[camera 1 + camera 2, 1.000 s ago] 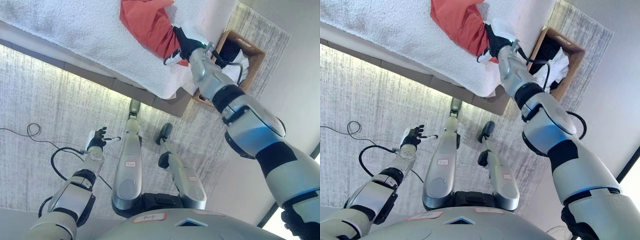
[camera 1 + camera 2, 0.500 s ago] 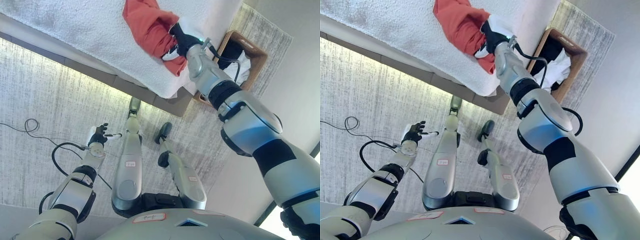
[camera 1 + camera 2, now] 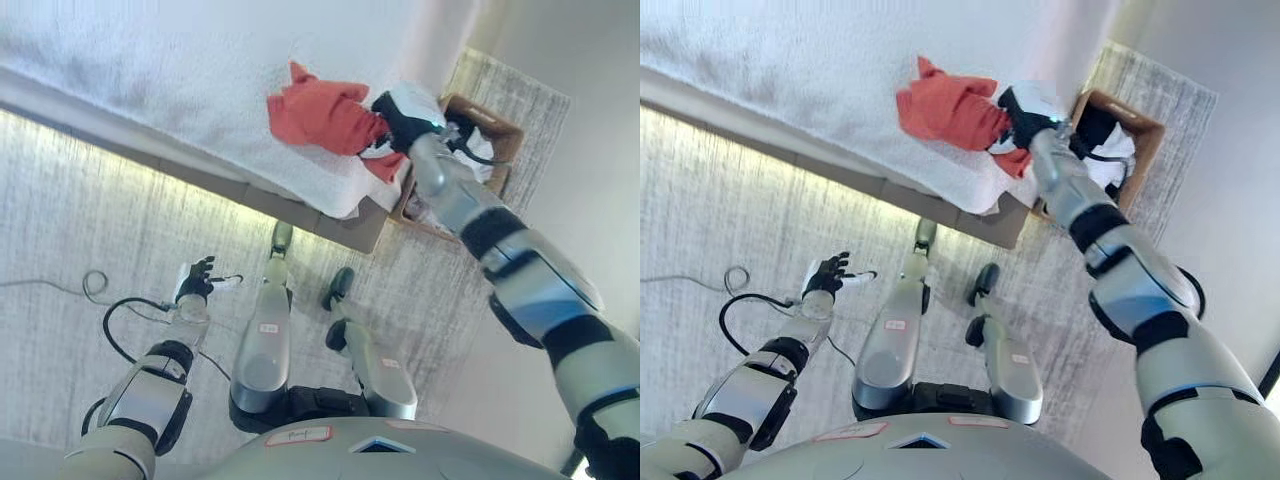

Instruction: Put the clothes on the bed into the basket.

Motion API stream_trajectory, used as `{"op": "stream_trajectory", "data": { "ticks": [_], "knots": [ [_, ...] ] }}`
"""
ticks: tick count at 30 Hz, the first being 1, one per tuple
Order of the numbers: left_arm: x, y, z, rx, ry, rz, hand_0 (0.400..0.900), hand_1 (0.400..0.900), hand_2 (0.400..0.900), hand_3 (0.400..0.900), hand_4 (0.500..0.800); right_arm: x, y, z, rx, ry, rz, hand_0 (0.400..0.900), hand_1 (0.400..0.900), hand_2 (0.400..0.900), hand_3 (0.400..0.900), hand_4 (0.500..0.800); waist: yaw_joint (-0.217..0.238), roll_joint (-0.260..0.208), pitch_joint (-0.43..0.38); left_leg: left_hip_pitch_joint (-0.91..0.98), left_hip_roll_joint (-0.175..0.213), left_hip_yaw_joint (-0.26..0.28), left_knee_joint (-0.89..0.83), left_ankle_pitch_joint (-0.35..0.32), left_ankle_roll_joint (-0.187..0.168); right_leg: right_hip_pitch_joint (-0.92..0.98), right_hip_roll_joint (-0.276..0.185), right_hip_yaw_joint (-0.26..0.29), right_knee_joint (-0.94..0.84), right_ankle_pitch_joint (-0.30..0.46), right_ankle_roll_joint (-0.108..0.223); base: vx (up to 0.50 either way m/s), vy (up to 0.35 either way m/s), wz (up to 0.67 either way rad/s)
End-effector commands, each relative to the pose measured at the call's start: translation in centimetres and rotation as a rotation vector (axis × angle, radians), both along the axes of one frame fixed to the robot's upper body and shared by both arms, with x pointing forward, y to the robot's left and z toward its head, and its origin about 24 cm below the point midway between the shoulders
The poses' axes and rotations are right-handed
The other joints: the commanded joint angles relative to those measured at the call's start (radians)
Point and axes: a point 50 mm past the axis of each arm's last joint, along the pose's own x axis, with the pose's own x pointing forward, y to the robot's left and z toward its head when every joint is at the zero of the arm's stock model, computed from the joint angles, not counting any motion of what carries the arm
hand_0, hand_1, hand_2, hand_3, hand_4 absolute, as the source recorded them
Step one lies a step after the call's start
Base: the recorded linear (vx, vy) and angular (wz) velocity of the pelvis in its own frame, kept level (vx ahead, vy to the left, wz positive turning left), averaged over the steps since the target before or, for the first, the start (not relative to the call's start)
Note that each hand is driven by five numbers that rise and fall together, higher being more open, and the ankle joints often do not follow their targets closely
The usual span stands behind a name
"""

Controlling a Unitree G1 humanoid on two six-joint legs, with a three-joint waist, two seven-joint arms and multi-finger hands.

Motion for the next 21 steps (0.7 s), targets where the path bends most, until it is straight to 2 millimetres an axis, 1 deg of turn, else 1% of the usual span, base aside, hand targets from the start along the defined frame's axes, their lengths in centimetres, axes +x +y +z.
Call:
{"op": "stream_trajectory", "data": {
  "ticks": [1,2,3,4,5,6,7,8,10,11,12,13,15,17,18,19,21],
  "knots": [
    [-3.4,-0.9,-2.3,0.002,0.101,-0.044,0.9,0.9,0.9,0.9,0.8,-1.7,-6.6,1.0,0.039,-0.143,-0.161,0.4,0.4,0.4,0.4,0.5,-0.084,0.002,-0.152,0.034,0.016,-0.036,-0.06,-0.041,0.024,-0.025,-0.037,0.045,0.041,-0.013,0.052,0.0,0.0,0.0],
    [-3.4,-0.9,-2.3,0.002,0.102,-0.045,0.9,0.9,0.9,0.9,0.8,-1.8,-6.6,1.0,0.039,-0.143,-0.163,0.4,0.4,0.4,0.4,0.5,-0.084,0.002,-0.155,0.03,0.016,-0.037,-0.06,-0.039,0.024,-0.028,-0.037,0.044,0.041,-0.012,0.052,0.0,0.0,0.0],
    [-4.0,-1.3,-2.7,-0.019,0.118,-0.052,0.9,0.9,0.9,0.9,0.8,-3.3,-8.7,-0.4,0.082,-0.125,-0.219,0.4,0.4,0.4,0.4,0.5,-0.102,0.022,-0.186,0.051,0.013,-0.028,-0.06,-0.043,0.025,-0.008,-0.045,0.043,0.047,-0.022,0.055,0.04,-0.02,0.03],
    [-4.3,-1.4,-2.9,-0.024,0.131,-0.054,0.9,0.9,0.9,0.9,0.8,-4.2,-10.6,-0.8,0.103,-0.128,-0.285,0.4,0.4,0.4,0.4,0.5,-0.107,0.029,-0.2,0.069,0.012,-0.025,-0.06,-0.048,0.024,0.009,-0.048,0.04,0.053,-0.031,0.056,0.06,-0.023,0.03],
    [-4.6,-1.5,-3.1,-0.033,0.142,-0.05,0.9,0.9,0.9,0.9,0.8,-4.8,-11.7,-1.0,0.122,-0.13,-0.326,0.4,0.4,0.4,0.4,0.5,-0.115,0.037,-0.219,0.078,0.011,-0.024,-0.06,-0.049,0.025,0.016,-0.052,0.038,0.056,-0.035,0.056,0.06,-0.052,-0.01],
    [-4.9,-1.5,-3.3,-0.034,0.154,-0.058,0.9,0.9,0.9,0.9,0.8,-5.7,-13.4,-0.9,0.145,-0.15,-0.383,0.4,0.4,0.4,0.4,0.5,-0.123,0.045,-0.231,0.101,0.011,-0.018,-0.06,-0.058,0.026,0.032,-0.054,0.043,0.067,-0.046,0.056,0.08,-0.018,-0.03],
    [-5.4,-1.6,-3.5,-0.045,0.171,-0.061,0.9,0.9,0.9,0.9,0.8,-6.4,-14.2,-1.3,0.142,-0.14,-0.407,0.4,0.4,0.4,0.4,0.5,-0.127,0.053,-0.249,0.112,0.01,-0.018,-0.06,-0.061,0.028,0.04,-0.054,0.046,0.07,-0.051,0.056,0.1,-0.04,-0.08],
    [-5.7,-1.5,-3.6,-0.05,0.181,-0.064,0.9,0.9,0.9,0.9,0.8,-7.2,-15.5,-1.2,0.149,-0.16,-0.46,0.4,0.4,0.4,0.4,0.5,-0.133,0.058,-0.261,0.135,0.008,-0.012,-0.06,-0.071,0.029,0.056,-0.054,0.051,0.075,-0.06,0.056,0.1,-0.038,-0.08],
    [-6.3,-1.5,-3.9,-0.057,0.201,-0.06,0.9,0.9,0.9,0.9,0.8,-8.4,-17.2,-1.8,0.183,-0.159,-0.542,0.4,0.4,0.4,0.4,0.5,-0.143,0.068,-0.292,0.158,0.008,-0.008,-0.06,-0.079,0.03,0.076,-0.055,0.059,0.075,-0.066,0.056,0.09,-0.05,-0.07],
    [-6.5,-1.4,-3.9,-0.068,0.205,-0.049,0.9,0.9,0.9,0.9,0.8,-9.0,-17.9,-1.4,0.204,-0.179,-0.568,0.4,0.4,0.4,0.4,0.5,-0.15,0.073,-0.307,0.169,0.008,-0.005,-0.06,-0.084,0.03,0.087,-0.055,0.062,0.073,-0.071,0.055,0.07,-0.029,-0.03],
    [-6.6,-1.4,-4.0,-0.067,0.207,-0.05,0.9,0.9,0.9,0.9,0.8,-9.1,-17.9,-1.5,0.204,-0.177,-0.57,0.4,0.4,0.4,0.4,0.5,-0.149,0.072,-0.307,0.171,0.008,-0.005,-0.06,-0.085,0.03,0.089,-0.055,0.062,0.073,-0.072,0.055,0.06,-0.046,0.01],
    [-6.9,-1.4,-4.1,-0.068,0.22,-0.045,0.9,0.9,0.9,0.9,0.8,-10.0,-19.0,-2.2,0.23,-0.175,-0.634,0.4,0.4,0.4,0.4,0.5,-0.152,0.077,-0.319,0.18,0.007,-0.004,-0.06,-0.089,0.03,0.099,-0.055,0.061,0.073,-0.077,0.054,0.04,-0.045,0.0],
    [-7.7,-1.0,-4.4,-0.073,0.244,-0.023,0.9,0.9,0.9,0.9,0.8,-10.8,-19.6,-2.6,0.257,-0.173,-0.669,0.4,0.4,0.4,0.4,0.5,-0.159,0.086,-0.339,0.195,0.007,-0.005,-0.06,-0.095,0.03,0.113,-0.052,0.063,0.074,-0.084,0.053,0.05,-0.061,0.0],
    [-8.8,-0.8,-4.8,-0.068,0.29,-0.019,0.9,0.9,0.9,0.9,0.8,-11.9,-21.1,-4.3,0.277,-0.108,-0.759,0.4,0.4,0.4,0.4,0.5,-0.16,0.096,-0.36,0.207,0.007,-0.007,-0.06,-0.1,0.027,0.132,-0.049,0.061,0.066,-0.089,0.05,0.03,-0.072,0.02],
    [-8.8,-0.8,-4.8,-0.068,0.29,-0.019,0.9,0.9,0.9,0.9,0.8,-11.9,-21.1,-4.3,0.277,-0.108,-0.758,0.4,0.4,0.4,0.4,0.5,-0.16,0.097,-0.36,0.207,0.007,-0.007,-0.06,-0.1,0.027,0.133,-0.048,0.061,0.065,-0.088,0.05,0.02,-0.084,-0.01],
    [-9.4,-0.7,-4.9,-0.073,0.305,-0.014,0.9,0.9,0.9,0.9,0.8,-12.2,-21.4,-4.8,0.287,-0.081,-0.779,0.4,0.4,0.4,0.4,0.5,-0.161,0.103,-0.369,0.211,0.009,-0.006,-0.06,-0.101,0.027,0.141,-0.046,0.062,0.058,-0.088,0.047,0.01,-0.062,-0.03],
    [-10.0,-0.8,-5.2,-0.08,0.327,-0.02,0.9,0.9,0.9,0.9,0.8,-12.1,-21.5,-4.9,0.295,-0.068,-0.791,0.4,0.4,0.4,0.4,0.5,-0.16,0.11,-0.374,0.214,0.013,-0.004,-0.06,-0.102,0.026,0.143,-0.043,0.065,0.054,-0.088,0.045,0.01,-0.059,-0.05]
  ]
}}
